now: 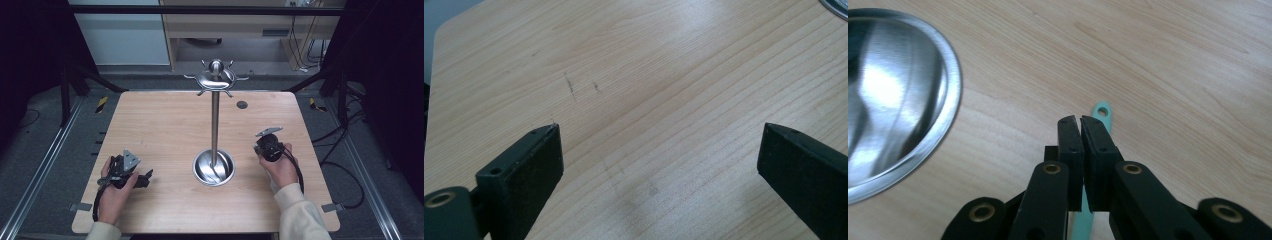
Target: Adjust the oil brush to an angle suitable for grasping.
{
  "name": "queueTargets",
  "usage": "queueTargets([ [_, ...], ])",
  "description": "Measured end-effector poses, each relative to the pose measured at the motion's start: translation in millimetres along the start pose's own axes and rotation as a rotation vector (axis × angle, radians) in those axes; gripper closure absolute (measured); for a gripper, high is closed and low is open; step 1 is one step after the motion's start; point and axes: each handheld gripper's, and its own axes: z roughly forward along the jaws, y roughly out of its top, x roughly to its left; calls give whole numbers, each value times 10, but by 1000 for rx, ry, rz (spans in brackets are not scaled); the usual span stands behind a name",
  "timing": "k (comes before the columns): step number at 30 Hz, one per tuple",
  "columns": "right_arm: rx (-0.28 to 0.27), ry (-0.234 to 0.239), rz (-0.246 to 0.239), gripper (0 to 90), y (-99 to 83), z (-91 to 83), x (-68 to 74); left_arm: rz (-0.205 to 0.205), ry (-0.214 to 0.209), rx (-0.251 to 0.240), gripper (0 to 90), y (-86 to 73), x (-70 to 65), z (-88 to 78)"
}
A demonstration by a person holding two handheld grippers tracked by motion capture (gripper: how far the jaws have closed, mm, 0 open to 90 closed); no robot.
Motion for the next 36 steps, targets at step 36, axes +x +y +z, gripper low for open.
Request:
queueTargets([
  [36, 342, 64, 131, 672, -232, -125, -164, -2, -26, -2, 32, 8, -23, 1],
])
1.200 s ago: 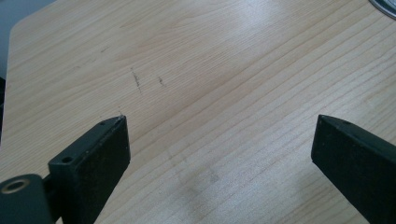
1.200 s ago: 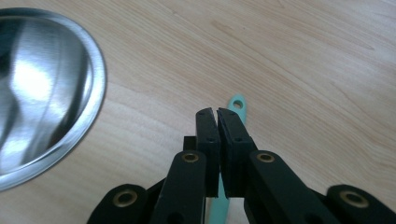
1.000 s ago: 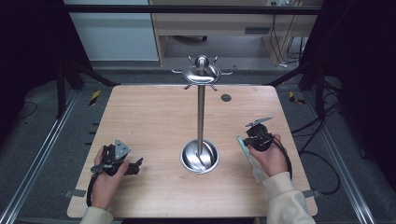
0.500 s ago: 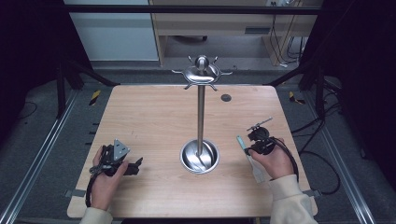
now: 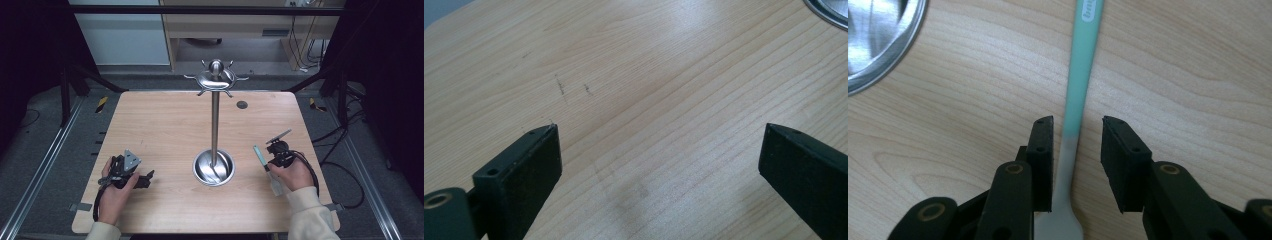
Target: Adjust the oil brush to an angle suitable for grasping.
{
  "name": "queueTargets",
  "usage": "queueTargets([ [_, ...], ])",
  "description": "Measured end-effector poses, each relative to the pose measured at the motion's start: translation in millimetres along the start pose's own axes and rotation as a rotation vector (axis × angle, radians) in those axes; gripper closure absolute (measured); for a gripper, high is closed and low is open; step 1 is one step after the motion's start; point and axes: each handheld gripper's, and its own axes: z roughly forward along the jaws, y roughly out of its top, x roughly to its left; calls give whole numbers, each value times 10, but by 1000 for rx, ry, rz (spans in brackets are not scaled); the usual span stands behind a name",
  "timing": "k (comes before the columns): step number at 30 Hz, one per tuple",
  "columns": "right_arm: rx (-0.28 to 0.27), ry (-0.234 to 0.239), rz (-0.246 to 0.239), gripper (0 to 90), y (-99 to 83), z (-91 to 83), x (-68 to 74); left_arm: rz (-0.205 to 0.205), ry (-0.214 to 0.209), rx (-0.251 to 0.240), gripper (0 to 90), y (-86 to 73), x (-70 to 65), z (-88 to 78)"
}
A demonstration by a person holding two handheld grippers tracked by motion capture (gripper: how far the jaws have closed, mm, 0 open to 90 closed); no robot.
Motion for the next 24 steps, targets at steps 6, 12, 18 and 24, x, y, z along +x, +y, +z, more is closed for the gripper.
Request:
queueTargets([
  [6, 18, 9, 11, 685, 12, 47, -10, 1, 0, 1, 32, 1, -3, 9],
  [12, 35, 21, 18, 697, 55, 78, -15, -12, 1, 1, 32, -16, 14, -7],
  [18, 57, 20, 29, 716, 76, 113, -25, -10, 1, -2, 32, -12, 11, -3],
  [24, 66, 19, 28, 739, 85, 138, -20, -5, 2, -2, 32, -9, 9, -1],
])
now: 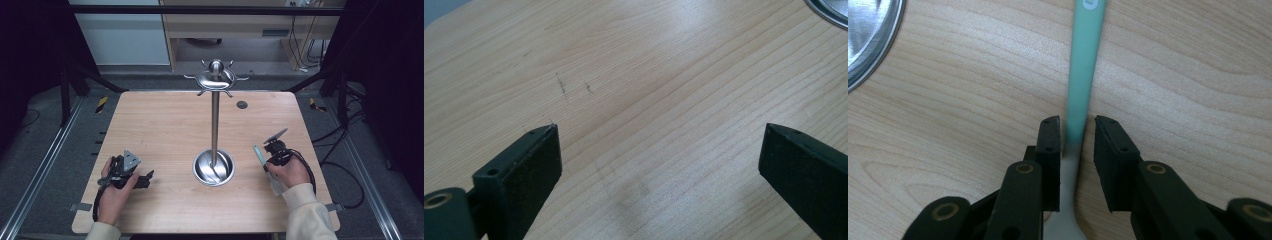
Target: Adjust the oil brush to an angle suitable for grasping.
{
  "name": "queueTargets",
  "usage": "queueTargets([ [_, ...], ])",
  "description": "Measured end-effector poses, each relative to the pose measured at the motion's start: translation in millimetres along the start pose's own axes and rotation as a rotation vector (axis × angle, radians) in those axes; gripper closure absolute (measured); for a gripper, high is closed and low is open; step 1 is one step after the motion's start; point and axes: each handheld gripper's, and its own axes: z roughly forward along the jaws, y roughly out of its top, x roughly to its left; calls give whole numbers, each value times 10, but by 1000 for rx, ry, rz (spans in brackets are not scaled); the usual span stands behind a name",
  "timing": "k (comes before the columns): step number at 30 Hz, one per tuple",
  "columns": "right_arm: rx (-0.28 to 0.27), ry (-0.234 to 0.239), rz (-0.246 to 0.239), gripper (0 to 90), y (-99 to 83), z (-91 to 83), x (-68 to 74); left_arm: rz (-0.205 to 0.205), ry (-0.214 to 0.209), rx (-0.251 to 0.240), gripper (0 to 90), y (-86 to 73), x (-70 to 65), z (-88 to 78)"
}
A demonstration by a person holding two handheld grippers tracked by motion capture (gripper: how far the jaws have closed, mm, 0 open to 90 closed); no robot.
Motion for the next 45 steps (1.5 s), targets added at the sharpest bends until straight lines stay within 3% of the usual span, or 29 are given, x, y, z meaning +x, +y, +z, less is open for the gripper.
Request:
queueTargets([
  [11, 19, -36, -5, 788, 23, 24, 65, 6, 3, 1, 32, 5, -8, 1],
  [28, 34, -29, 33, 823, 21, 9, 48, 15, 0, 2, 33, 14, -2, 5],
  [33, 10, -25, 39, 824, -2, -115, 27, 9, -5, -7, 33, 10, 2, -1],
  [35, -26, -22, 30, 824, 8, -275, 10, 17, -5, 0, 33, 8, 6, -3],
  [38, -48, -21, 28, 824, 30, -382, -5, 12, 0, -1, 33, 2, 4, -3],
  [44, -136, -5, 21, 824, 208, -727, -73, 15, -3, -5, 33, 12, -34, -21],
  [45, -188, 12, 19, 824, 246, -836, -86, 20, -7, -5, 33, 16, -42, -23],
])
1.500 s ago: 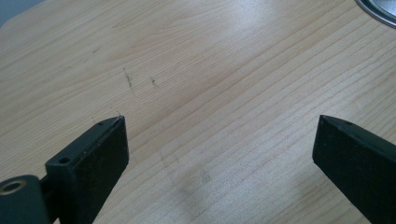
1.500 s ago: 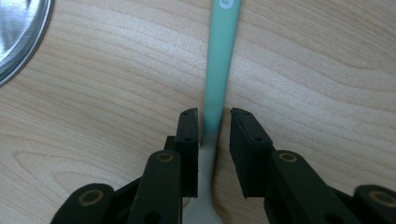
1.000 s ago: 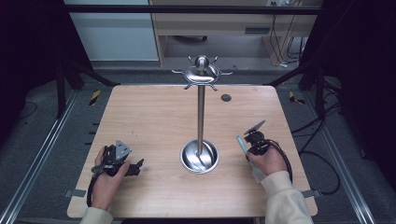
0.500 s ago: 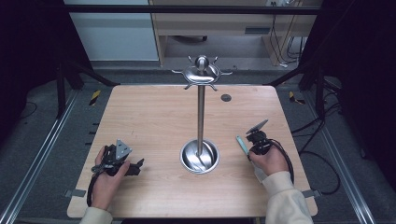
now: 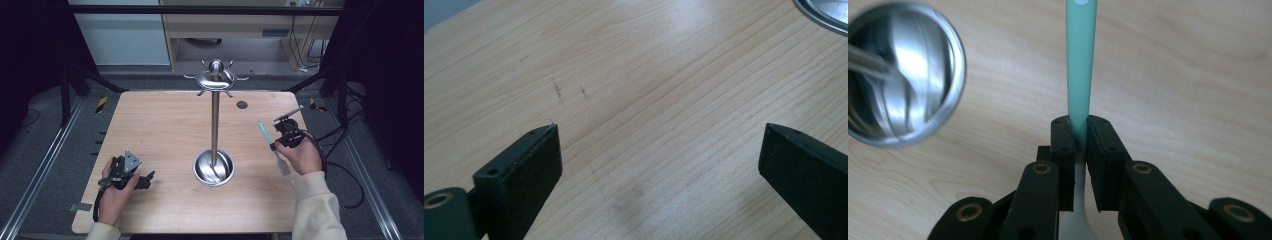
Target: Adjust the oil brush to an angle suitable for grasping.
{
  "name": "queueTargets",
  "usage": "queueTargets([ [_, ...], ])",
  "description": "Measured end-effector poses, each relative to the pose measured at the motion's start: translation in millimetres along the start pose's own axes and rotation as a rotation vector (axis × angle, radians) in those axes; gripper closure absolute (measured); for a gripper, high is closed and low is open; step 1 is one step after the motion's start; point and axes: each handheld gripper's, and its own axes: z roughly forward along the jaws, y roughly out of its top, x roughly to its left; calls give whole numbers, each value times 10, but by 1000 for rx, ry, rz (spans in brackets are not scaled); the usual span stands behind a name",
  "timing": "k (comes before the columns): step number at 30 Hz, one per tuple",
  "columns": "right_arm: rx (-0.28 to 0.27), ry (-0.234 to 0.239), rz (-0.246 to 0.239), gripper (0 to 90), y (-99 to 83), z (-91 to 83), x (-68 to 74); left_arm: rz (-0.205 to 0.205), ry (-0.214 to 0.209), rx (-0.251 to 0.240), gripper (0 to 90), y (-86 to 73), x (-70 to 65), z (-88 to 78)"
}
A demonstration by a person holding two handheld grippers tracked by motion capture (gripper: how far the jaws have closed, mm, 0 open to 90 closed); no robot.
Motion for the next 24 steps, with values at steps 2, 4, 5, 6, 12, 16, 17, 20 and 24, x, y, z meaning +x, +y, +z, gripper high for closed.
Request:
queueTargets([
  [2, -25, 16, 11, 824, 3, -28, -4, 10, 2, 2, 33, 8, -5, 2],
  [4, -68, 32, 1, 824, -13, -26, -25, 1, 0, -3, 33, 8, -4, 21],
  [5, -69, 23, -9, 824, -20, -19, -23, 1, 2, 3, 34, 6, 6, 22],
  [6, -71, 14, -6, 824, -32, -26, -25, -4, 2, 1, 34, 1, 10, 25],
  [12, -190, -12, -20, 824, -71, -204, -8, 6, 6, 11, 35, -1, 24, 29],
  [16, -225, -2, -30, 824, -131, -283, 45, 15, -2, 10, 37, 18, 0, 40],
  [17, -231, -2, -29, 824, -158, -291, 58, 18, -2, 9, 37, 19, -2, 46],
  [20, -240, -7, -30, 824, -201, -318, 64, 15, -6, 8, 37, 17, -5, 53],
  [24, -281, 13, -28, 824, -226, -412, 50, 13, -3, 9, 37, 16, 4, 47],
])
